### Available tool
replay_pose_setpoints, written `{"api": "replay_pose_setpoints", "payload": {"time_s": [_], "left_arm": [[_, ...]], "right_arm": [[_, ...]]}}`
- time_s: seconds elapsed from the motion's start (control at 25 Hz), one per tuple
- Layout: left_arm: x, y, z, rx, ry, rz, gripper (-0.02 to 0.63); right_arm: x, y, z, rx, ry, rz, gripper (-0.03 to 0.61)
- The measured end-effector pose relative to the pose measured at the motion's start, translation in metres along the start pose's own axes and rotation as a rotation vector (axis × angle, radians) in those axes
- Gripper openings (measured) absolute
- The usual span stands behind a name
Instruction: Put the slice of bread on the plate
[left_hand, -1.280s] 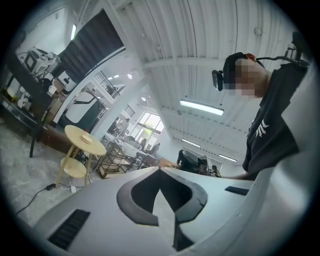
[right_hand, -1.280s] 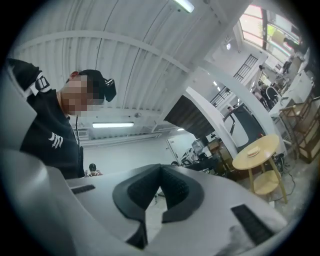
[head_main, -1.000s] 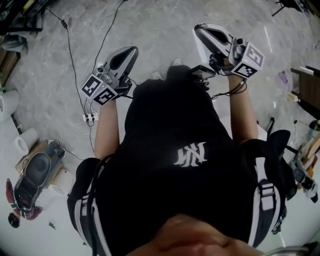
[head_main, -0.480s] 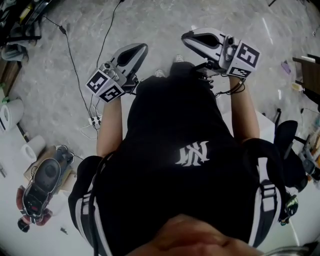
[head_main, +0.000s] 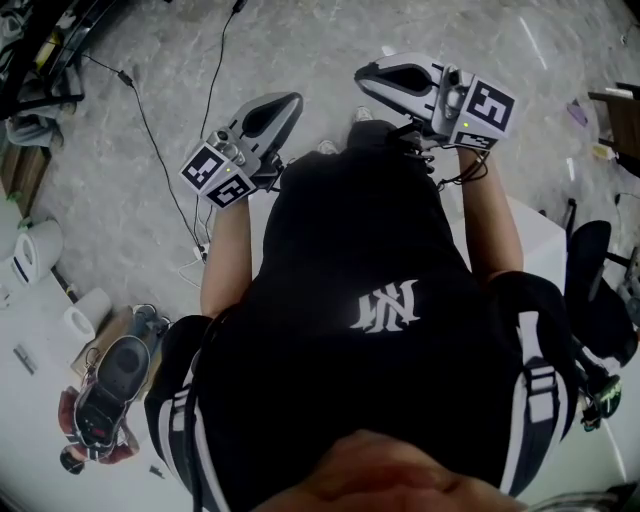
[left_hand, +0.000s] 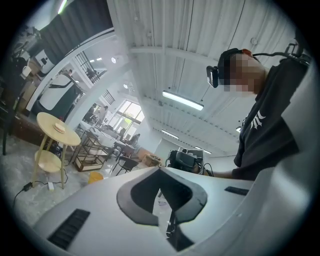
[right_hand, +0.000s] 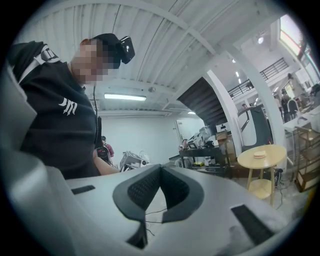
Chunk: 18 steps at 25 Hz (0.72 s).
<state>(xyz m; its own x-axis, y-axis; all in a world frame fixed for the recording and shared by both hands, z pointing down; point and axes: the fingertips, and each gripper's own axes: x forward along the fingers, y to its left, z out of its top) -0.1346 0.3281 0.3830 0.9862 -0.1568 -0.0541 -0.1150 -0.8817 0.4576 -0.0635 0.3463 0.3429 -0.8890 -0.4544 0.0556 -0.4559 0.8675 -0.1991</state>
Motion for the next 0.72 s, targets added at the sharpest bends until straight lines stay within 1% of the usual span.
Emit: {"api": "replay_pose_setpoints", "payload": {"time_s": [0.28,0.56,0.72], "left_arm": [[-0.011,0.000,0.002,-0.005,0.006,-0.009,0.012],[-0.025,0.004,0.001,-0.018,0.011,0.010,0.012],[-0.032,0.008,0.007,-0.005,0.002,0.023,0.012]], "right_arm": [[0.011,0.001,0.002,-0.014,0.010,-0.023,0.002],[0.022,-0.008,0.008,-0.018,-0.009,-0.044,0.002],[0.030,-0.015,0.013,-0.026,-0.027,-0.052,0.002]]}}
